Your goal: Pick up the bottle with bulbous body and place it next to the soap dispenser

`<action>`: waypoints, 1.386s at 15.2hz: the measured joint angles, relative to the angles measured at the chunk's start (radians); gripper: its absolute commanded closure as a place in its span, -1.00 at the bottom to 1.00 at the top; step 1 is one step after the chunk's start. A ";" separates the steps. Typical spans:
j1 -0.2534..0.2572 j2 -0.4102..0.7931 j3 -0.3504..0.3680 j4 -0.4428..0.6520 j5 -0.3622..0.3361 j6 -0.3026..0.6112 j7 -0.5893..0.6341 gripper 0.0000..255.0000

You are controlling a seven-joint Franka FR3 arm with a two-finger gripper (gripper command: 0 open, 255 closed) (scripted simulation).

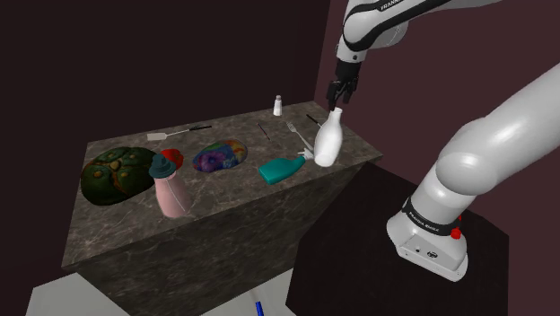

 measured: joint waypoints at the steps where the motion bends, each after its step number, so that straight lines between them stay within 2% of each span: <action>1: -0.001 0.020 -0.006 -0.001 0.002 0.021 -0.007 -1.00; 8: 0.003 0.092 -0.017 -0.039 0.013 0.129 -0.020 -1.00; 14: 0.003 0.096 -0.018 -0.045 0.014 0.140 -0.020 -1.00; 15: 0.003 0.096 -0.018 -0.045 0.014 0.140 -0.020 1.00; 21: 0.003 0.097 -0.018 -0.044 0.014 0.140 -0.020 1.00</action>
